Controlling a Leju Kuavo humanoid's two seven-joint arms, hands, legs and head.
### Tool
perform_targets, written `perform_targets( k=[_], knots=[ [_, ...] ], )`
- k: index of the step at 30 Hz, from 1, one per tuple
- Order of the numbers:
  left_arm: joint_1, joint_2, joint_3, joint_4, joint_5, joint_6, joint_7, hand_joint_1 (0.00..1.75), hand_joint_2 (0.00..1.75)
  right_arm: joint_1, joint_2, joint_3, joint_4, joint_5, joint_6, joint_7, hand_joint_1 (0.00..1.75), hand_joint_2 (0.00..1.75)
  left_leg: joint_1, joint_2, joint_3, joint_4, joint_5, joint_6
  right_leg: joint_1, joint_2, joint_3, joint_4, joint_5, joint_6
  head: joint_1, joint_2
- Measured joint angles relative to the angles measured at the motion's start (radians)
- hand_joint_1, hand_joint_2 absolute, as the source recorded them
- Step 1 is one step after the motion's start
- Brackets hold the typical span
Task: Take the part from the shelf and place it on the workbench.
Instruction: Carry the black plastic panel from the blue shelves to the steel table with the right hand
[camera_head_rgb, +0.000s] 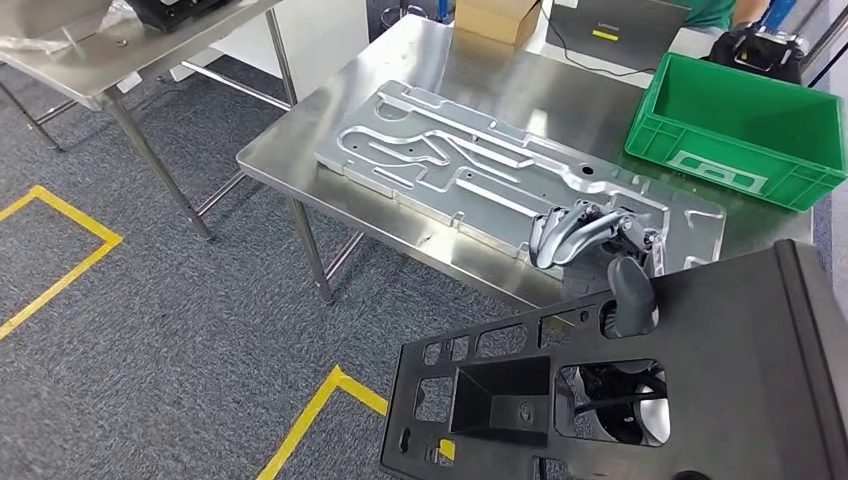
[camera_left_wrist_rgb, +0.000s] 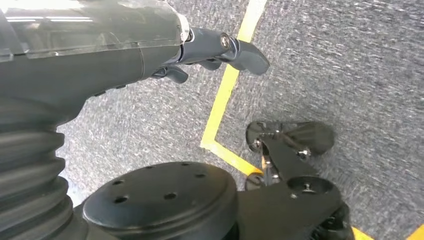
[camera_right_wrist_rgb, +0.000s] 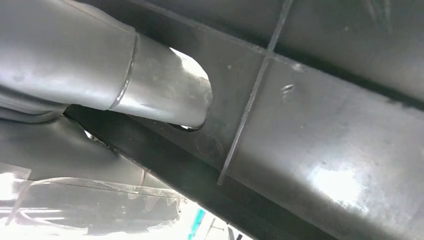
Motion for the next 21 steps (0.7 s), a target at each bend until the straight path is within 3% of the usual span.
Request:
perform_targets(
  k=[2, 3, 4, 5, 7, 9, 11, 14, 18, 21],
  knots=[
    [-0.003, 0.000, 0.000, 0.000, 0.000, 0.001, 0.001, 0.00, 1.75, 0.001, 0.000, 0.000, 0.001, -0.002, 0.001, -0.001, 1.75, 0.00, -0.002, -0.005, -0.001, 0.000, -0.001, 0.006, 0.000, 0.018, -0.062, 0.125, -0.057, 0.004, 0.001, 0.000],
    [-0.003, 0.000, 0.000, 0.000, 0.001, 0.001, 0.002, 0.00, 1.75, 0.002, -0.001, 0.000, 0.002, -0.003, 0.001, 0.000, 1.75, 0.00, -0.003, -0.008, -0.001, 0.000, -0.002, 0.007, 0.000, 0.020, -0.087, 0.170, -0.067, 0.004, 0.001, 0.000],
    [-0.002, 0.000, 0.000, 0.000, 0.001, 0.002, 0.002, 0.00, 1.75, 0.003, -0.001, 0.000, 0.003, -0.003, 0.002, 0.000, 1.75, 0.00, -0.004, -0.011, -0.001, 0.001, -0.003, 0.008, 0.000, 0.021, -0.098, 0.185, -0.059, 0.003, 0.001, 0.000],
    [-0.002, 0.000, 0.000, 0.000, 0.001, 0.003, 0.003, 0.00, 1.75, 0.003, -0.002, 0.000, 0.003, -0.003, 0.002, 0.000, 1.75, 0.00, -0.005, -0.015, 0.000, 0.001, -0.004, 0.008, 0.001, 0.021, -0.092, 0.163, -0.033, 0.000, 0.001, 0.000],
    [-0.002, -0.001, 0.000, 0.000, 0.002, 0.003, 0.003, 0.00, 1.75, 0.002, -0.002, 0.000, 0.004, -0.003, 0.003, 0.000, 1.75, 0.00, -0.008, -0.022, 0.004, 0.001, -0.005, 0.006, 0.005, 0.025, -0.038, 0.041, 0.035, -0.014, 0.001, 0.000],
    [-0.003, -0.002, 0.000, 0.000, 0.002, 0.003, 0.003, 0.00, 1.75, 0.001, -0.002, 0.000, 0.004, -0.004, 0.003, 0.000, 1.75, 0.00, -0.011, -0.027, 0.005, 0.002, -0.008, 0.000, 0.011, 0.026, 0.008, -0.060, 0.068, -0.028, 0.000, 0.000],
    [-0.002, -0.003, 0.000, 0.000, 0.002, 0.004, 0.003, 0.00, 1.75, 0.000, -0.002, 0.000, 0.004, -0.004, 0.004, 0.000, 1.75, 0.00, -0.011, -0.028, 0.005, 0.000, -0.009, -0.012, 0.016, 0.025, 0.017, -0.083, 0.067, -0.034, 0.000, 0.000],
    [-0.002, -0.003, 0.000, 0.000, 0.002, 0.004, 0.003, 0.00, 1.75, -0.001, -0.002, 0.000, 0.002, -0.005, 0.007, 0.000, 1.75, 0.00, -0.011, -0.023, -0.003, 0.027, -0.028, -0.027, 0.006, 0.022, 0.033, -0.102, 0.073, -0.045, -0.002, 0.000],
    [-0.002, -0.003, 0.000, 0.000, 0.002, 0.004, 0.003, 0.00, 1.75, -0.001, -0.002, 0.001, 0.002, -0.005, 0.009, 0.001, 1.75, 0.00, -0.006, -0.016, -0.101, 0.225, -0.121, -0.039, 0.004, 0.016, 0.044, -0.106, 0.068, -0.055, -0.007, 0.000],
    [-0.001, -0.003, 0.000, 0.000, 0.001, 0.004, 0.003, 0.00, 1.75, 0.000, -0.002, 0.001, 0.002, -0.005, 0.009, 0.001, 1.75, 0.00, -0.005, -0.016, -0.122, 0.261, -0.133, -0.041, 0.005, 0.016, 0.045, -0.105, 0.066, -0.055, -0.007, 0.000]
  ],
)
